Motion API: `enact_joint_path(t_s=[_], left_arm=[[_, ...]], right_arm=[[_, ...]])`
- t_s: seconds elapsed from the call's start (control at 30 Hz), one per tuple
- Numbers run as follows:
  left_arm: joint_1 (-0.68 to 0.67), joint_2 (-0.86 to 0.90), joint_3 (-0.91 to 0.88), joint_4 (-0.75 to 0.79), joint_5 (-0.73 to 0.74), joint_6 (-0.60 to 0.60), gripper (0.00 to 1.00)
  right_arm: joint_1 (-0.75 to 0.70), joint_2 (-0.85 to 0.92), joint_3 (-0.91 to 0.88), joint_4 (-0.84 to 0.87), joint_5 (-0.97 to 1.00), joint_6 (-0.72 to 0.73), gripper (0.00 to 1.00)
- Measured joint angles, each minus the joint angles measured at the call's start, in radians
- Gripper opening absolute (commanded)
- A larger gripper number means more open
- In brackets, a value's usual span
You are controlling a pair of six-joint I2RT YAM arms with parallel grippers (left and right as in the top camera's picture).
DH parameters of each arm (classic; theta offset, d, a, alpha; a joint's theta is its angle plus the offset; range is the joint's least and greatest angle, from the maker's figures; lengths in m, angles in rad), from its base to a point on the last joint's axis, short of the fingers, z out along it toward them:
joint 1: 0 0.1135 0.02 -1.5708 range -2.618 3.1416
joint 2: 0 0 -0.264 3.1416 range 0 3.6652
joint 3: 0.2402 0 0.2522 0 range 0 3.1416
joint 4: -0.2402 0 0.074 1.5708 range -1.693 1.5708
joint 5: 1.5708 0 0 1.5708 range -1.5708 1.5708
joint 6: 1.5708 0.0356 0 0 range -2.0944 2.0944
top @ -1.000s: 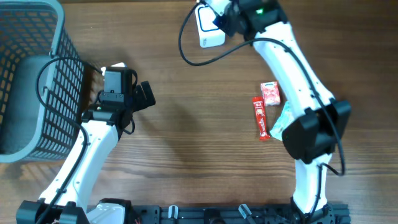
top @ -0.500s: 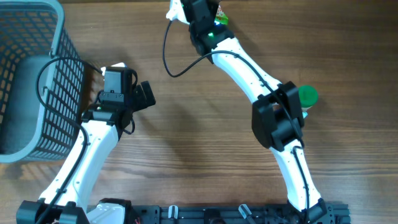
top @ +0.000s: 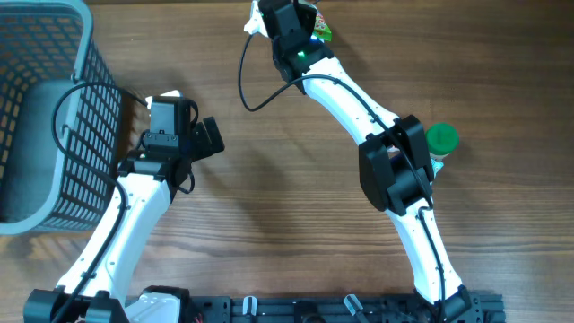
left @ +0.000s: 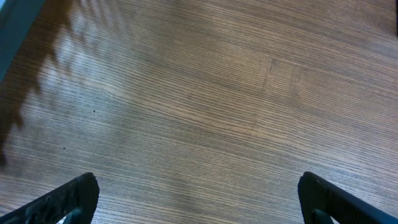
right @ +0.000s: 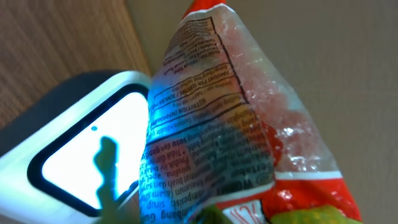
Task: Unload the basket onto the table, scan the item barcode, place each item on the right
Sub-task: 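Lift the candy packet with the right gripper to the scanner window, then lower the candy packet onto the table right of center and release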
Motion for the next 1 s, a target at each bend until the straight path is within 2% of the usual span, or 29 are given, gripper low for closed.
enact_joint_path(t_s=[0.17,0.27,0.4,0.53,0.63,0.77,0.87,1.0], left_arm=[[0.0,0.0,0.0,0.0,0.0,0.0,1.0],[0.0,0.0,0.0,0.0,0.0,0.0,1.0],[0.0,0.0,0.0,0.0,0.0,0.0,1.0],[0.0,0.0,0.0,0.0,0.0,0.0,1.0],[0.0,0.0,0.0,-0.001,0.0,0.0,1.0],[0.0,0.0,0.0,0.0,0.0,0.0,1.0],[0.0,0.0,0.0,0.0,0.0,0.0,1.0],[0.0,0.0,0.0,0.0,0.0,0.0,1.0]], right_arm=[[0.003,-0.002,0.0,-0.009,0.003,0.085,0.04],[0.003,-0.032,-0.002,-0.102,-0.022,0.152,0.04],[0.001,-0.152,-0.005,-0.3,-0.104,0.299,0.04],[-0.039,-0.398,0.0,-0.618,-0.29,0.534,0.04],[-0.126,-0.513,0.02,-0.877,-0.479,0.637,0.04],[-0.271,-0.523,-0.008,-1.129,-0.691,0.698,0.04],[-0.335,-0.489,-0.139,-1.122,-0.768,0.717,0.04],[-0.357,-0.46,-0.412,-0.991,-0.849,0.732,0.07]])
